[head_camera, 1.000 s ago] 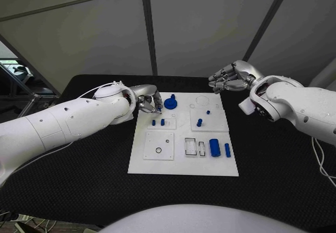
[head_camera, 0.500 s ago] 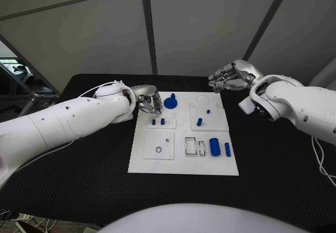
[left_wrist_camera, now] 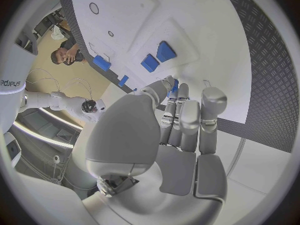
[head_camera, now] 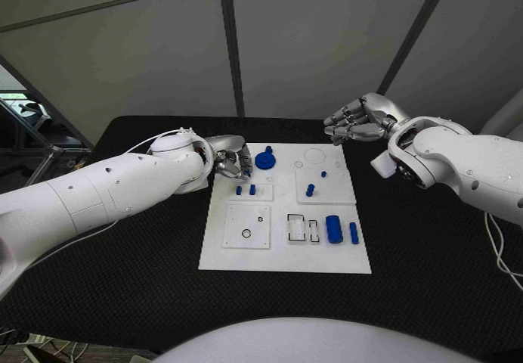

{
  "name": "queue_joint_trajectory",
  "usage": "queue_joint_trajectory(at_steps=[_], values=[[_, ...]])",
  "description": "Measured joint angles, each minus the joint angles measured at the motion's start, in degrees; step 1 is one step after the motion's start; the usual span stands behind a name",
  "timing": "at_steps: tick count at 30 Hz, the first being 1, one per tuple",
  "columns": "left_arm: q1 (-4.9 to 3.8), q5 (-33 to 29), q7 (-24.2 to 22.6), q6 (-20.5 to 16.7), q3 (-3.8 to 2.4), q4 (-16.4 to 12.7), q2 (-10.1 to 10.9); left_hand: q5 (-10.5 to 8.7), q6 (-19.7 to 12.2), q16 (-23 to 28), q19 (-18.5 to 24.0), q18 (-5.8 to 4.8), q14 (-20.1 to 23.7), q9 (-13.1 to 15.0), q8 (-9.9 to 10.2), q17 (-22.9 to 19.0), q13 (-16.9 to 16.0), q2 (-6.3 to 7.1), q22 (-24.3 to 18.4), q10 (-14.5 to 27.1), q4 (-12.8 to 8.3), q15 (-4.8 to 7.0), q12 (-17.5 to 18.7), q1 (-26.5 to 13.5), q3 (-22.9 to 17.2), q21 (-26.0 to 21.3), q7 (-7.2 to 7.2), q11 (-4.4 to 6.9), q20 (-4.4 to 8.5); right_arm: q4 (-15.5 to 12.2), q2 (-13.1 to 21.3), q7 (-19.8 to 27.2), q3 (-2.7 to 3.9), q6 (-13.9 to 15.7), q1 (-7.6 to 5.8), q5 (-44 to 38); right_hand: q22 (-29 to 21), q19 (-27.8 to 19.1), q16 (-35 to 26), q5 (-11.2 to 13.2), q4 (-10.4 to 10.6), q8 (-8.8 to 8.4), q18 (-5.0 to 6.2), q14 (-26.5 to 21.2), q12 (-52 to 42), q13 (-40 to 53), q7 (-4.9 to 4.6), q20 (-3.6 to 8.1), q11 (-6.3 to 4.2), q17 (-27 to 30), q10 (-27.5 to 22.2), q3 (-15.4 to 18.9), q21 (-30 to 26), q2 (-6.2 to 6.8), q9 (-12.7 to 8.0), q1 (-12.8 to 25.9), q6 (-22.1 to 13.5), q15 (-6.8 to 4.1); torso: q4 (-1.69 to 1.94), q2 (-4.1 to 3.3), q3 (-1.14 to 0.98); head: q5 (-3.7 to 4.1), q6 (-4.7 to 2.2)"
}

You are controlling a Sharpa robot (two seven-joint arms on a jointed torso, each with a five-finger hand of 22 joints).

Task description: Assemble the parts on the task board

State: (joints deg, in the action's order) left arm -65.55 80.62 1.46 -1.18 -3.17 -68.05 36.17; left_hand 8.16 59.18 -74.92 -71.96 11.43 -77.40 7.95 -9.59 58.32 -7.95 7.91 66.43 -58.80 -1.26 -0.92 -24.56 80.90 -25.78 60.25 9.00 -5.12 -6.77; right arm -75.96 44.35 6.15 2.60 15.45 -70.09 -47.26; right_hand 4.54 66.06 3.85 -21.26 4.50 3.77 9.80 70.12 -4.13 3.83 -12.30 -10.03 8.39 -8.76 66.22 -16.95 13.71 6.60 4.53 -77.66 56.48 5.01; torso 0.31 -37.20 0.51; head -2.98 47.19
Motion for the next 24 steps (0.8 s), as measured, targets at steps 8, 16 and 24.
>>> queue_joint_trajectory(at_steps=[8, 16, 24], values=[[0.16, -0.65, 0.14, 0.04, 0.00, -0.31, -0.14, -0.21, 0.00, 0.15, 0.00, 0.00, 0.00, 0.00, 0.00, -0.14, 0.00, 0.00, 0.00, 0.00, 0.00, 0.00, 0.00, 0.00, 0.00, 0.00, 0.00, 0.00, 0.00, 0.03, -0.04, -0.03, 0.00, -0.04, 0.00, -0.03, 0.00, 0.00, 0.00, 0.00, 0.00, 0.00, 0.00, 0.00, 0.00, 0.00, 0.00, 0.00, 0.00, 0.00, 0.00, 0.00, 0.00, 0.00, 0.00, 0.00, 0.00, 0.00, 0.00, 0.01, 0.01, -0.04, 0.06], [0.19, -1.00, 0.51, 0.34, 0.00, 0.06, -0.44, -0.21, 0.00, 0.15, 0.00, 0.00, 0.00, 0.00, 0.00, 0.05, 0.00, 0.00, 0.15, 0.00, 0.00, 0.00, 0.00, 0.00, 0.00, 0.00, 0.00, 0.00, 0.00, 0.03, -0.08, -0.04, 0.00, -0.07, 0.00, -0.04, 0.01, 0.00, 0.00, 0.00, 0.00, 0.00, 0.00, 0.00, 0.00, 0.00, 0.00, 0.00, 0.00, -0.01, 0.00, 0.00, 0.00, 0.00, 0.00, 0.00, 0.00, 0.00, 0.00, 0.01, 0.01, -0.05, 0.07], [0.19, -1.20, 0.99, 0.74, 0.00, 0.52, -0.83, -0.21, 0.21, 0.15, 0.00, -0.01, 0.00, 0.00, 0.00, 0.28, -0.01, -0.24, 0.15, -0.20, 0.00, 0.00, 0.00, -0.24, 0.00, 0.00, -0.21, 0.20, 0.00, 0.01, -0.01, -0.07, 0.00, -0.13, 0.00, -0.05, -0.04, 0.00, 0.00, 0.00, 0.00, 0.00, 0.00, 0.00, 0.00, 0.00, 0.00, 0.00, 0.00, -0.01, 0.00, 0.00, 0.00, 0.00, 0.00, 0.00, 0.00, 0.00, 0.00, 0.01, 0.01, 0.08, 0.07]])
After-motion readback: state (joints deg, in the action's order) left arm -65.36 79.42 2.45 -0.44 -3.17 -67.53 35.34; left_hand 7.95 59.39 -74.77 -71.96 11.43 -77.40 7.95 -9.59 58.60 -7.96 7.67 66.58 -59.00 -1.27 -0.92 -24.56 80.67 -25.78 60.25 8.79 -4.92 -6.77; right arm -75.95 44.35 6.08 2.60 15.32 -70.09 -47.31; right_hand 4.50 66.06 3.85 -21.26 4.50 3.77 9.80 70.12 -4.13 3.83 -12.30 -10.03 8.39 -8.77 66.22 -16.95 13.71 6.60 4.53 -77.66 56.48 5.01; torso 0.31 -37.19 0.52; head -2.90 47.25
